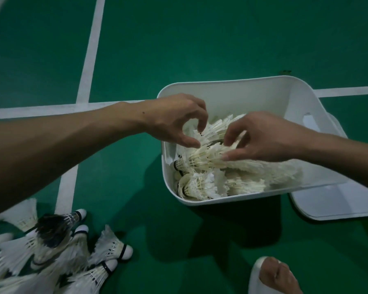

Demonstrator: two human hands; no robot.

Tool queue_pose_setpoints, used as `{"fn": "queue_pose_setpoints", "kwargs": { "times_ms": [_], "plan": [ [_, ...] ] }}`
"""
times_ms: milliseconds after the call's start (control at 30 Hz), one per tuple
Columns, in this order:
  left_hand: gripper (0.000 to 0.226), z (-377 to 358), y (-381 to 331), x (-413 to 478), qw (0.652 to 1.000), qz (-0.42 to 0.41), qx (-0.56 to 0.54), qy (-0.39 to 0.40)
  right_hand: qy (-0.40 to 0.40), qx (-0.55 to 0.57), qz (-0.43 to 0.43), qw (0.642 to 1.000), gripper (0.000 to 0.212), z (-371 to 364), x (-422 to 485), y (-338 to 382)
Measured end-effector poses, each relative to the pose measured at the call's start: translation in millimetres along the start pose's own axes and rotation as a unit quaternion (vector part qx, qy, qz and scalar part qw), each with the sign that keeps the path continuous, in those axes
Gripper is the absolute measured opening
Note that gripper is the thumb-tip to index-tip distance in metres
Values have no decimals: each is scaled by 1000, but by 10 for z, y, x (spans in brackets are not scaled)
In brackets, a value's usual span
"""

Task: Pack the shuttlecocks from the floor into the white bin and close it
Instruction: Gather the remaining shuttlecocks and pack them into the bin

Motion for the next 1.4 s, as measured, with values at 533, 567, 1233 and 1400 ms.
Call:
{"fn": "queue_pose_setpoints", "kwargs": {
  "times_ms": [533,567,1233,1400],
  "plan": [
    [33,-53,822,-1379,974,215,70,-23,-109,-19,146,983,38,98,668,1183],
    [35,-115,877,-1500,971,230,67,-11,-103,-21,157,982,37,36,748,1284],
    [57,-872,1602,-4339,772,632,-29,62,133,-48,279,950,43,-1922,2015,2756],
    [56,-1018,1484,-4595,778,612,-135,56,149,-37,276,949,45,-2098,2088,2807]
  ]
}}
Point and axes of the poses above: each hand's wrist, its own x-axis towards the middle knuckle, its own z-axis out of the back of the hand, y = z × x, the point moved 2 cm from there along x, towards the middle knuckle, and after that the axes turned 12 degrees about x, right-handed, at the moved point
